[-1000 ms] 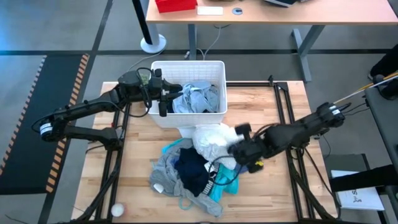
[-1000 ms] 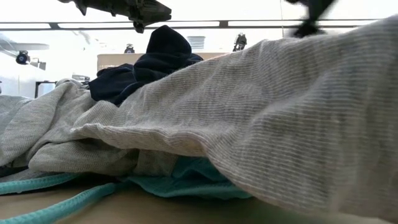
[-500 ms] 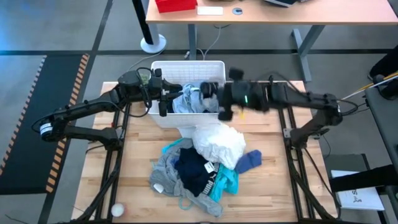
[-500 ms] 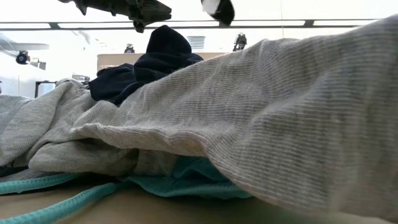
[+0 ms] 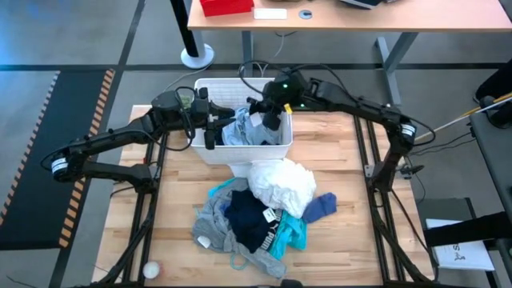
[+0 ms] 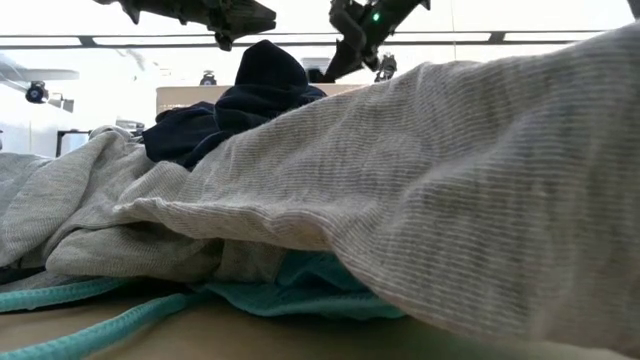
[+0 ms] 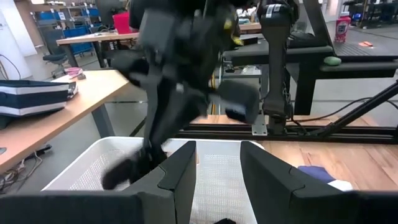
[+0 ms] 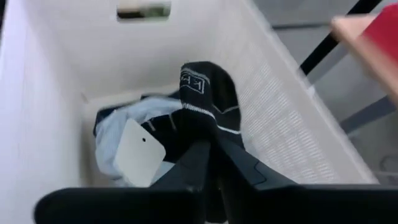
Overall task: Sort clothes
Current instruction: Put the black sock into the white bin, then put the right blue sock into the white bin
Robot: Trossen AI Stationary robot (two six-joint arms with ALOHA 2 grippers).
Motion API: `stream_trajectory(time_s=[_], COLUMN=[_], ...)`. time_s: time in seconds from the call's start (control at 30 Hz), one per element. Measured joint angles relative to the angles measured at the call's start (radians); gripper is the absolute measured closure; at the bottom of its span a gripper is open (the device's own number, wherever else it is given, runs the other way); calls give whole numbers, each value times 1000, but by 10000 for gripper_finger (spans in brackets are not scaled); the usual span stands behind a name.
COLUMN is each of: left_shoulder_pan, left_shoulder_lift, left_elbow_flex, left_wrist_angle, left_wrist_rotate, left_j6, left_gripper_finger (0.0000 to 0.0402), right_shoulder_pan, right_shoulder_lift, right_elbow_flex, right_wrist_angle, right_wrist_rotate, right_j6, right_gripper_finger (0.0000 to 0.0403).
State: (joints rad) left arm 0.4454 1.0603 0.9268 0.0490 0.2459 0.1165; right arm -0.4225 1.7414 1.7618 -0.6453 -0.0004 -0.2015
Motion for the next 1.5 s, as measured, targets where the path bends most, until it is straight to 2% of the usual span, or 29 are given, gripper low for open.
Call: stream_trajectory(time_s=[0.27,0.47,0.57,0.7,1.0,1.17,1.37,1.5], left_shoulder_pan=[0,0,0,0,0,0,0,0], left_shoulder_lift=[0,0,0,0,0,0,-1,-1], left_elbow_flex=[0,0,0,0,0,0,0,0], left_wrist_angle=[7,0,-10,-14,-13,-13,-13,-14], left_wrist_rotate=[0,0,0,0,0,0,0,0], left_j6=[-5,-6,-13,-14,-25,-29,-30,-30], left_gripper_finger=[288,288,288,288,288,288,288,288], right_shoulder_pan=[6,9,31,76,255,369,509,606], right_shoulder_lift=[-8,-113,-186,-292,-407,-440,-465,-463], right_elbow_flex=[0,0,0,0,-52,-198,-455,-612], right_wrist_angle=[-54,-81,-148,-260,-593,-696,-611,-533], right_wrist_rotate=[-1,-1,-5,-8,-8,-13,-104,-107], right_j6=[-18,-17,-34,-21,120,250,410,500], right_gripper_finger=[307,241,228,248,393,382,374,373])
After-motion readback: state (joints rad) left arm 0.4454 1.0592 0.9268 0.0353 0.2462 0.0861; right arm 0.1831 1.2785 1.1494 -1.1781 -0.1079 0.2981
